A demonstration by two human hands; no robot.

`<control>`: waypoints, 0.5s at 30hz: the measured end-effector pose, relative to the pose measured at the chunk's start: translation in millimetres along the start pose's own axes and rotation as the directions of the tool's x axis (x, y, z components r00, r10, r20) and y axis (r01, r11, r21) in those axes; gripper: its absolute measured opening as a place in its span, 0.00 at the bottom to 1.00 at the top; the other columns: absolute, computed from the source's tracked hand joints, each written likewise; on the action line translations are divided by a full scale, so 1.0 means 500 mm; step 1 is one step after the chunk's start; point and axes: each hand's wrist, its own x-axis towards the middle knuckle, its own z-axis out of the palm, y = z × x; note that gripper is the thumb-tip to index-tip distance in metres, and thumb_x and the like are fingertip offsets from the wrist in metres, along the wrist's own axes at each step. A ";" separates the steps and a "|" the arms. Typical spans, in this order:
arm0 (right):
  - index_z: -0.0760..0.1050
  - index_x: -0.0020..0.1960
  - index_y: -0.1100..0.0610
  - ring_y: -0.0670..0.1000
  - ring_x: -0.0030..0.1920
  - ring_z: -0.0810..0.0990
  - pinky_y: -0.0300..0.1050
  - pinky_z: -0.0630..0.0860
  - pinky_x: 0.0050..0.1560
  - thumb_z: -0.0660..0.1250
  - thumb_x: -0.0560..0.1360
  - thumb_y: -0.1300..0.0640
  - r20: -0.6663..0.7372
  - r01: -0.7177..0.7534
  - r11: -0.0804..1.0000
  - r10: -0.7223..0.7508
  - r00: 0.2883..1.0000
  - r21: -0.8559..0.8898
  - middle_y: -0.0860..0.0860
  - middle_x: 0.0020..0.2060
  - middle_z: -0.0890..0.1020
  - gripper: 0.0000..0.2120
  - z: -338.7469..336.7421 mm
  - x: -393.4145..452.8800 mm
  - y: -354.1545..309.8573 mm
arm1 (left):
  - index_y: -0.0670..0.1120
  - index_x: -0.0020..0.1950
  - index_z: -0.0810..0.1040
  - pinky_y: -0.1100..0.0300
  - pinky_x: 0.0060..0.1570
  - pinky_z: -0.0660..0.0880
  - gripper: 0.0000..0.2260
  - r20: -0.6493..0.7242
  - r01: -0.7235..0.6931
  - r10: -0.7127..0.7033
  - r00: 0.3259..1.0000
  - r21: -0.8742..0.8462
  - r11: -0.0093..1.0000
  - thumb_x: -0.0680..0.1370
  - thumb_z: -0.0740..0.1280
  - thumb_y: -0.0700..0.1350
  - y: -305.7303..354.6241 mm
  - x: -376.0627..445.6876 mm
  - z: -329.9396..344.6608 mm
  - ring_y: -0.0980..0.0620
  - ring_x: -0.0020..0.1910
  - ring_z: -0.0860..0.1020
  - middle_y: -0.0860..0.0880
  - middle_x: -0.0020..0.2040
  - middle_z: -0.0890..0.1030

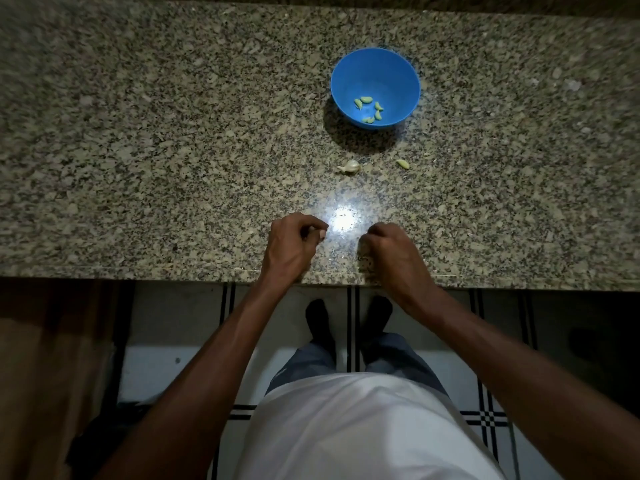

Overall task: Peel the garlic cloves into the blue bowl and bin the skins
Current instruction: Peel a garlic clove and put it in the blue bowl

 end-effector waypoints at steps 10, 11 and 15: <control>0.88 0.45 0.59 0.53 0.33 0.86 0.47 0.83 0.33 0.72 0.76 0.67 0.159 -0.409 0.548 0.447 0.881 0.730 0.54 0.34 0.87 0.07 -0.004 -0.014 -0.008 | 0.41 0.49 0.89 0.72 0.41 0.73 0.05 0.224 -0.278 0.218 0.950 0.284 0.918 0.74 0.77 0.35 0.014 -0.039 0.050 0.48 0.41 0.82 0.44 0.44 0.84; 0.88 0.47 0.59 0.53 0.33 0.85 0.46 0.81 0.34 0.74 0.77 0.65 0.258 -0.468 0.353 0.502 0.825 0.810 0.55 0.35 0.88 0.04 -0.009 -0.007 -0.010 | 0.42 0.49 0.89 0.61 0.40 0.77 0.04 0.219 -0.275 0.211 0.953 0.327 0.904 0.75 0.75 0.38 0.019 -0.045 0.060 0.47 0.41 0.81 0.45 0.43 0.83; 0.86 0.53 0.63 0.55 0.40 0.86 0.47 0.83 0.41 0.75 0.77 0.66 0.495 -0.513 -0.096 0.463 0.736 0.853 0.60 0.42 0.88 0.06 -0.034 0.019 0.013 | 0.42 0.39 0.80 0.52 0.32 0.73 0.06 0.200 -0.287 0.213 0.956 0.505 0.814 0.69 0.73 0.32 0.055 -0.057 0.103 0.43 0.39 0.75 0.45 0.38 0.76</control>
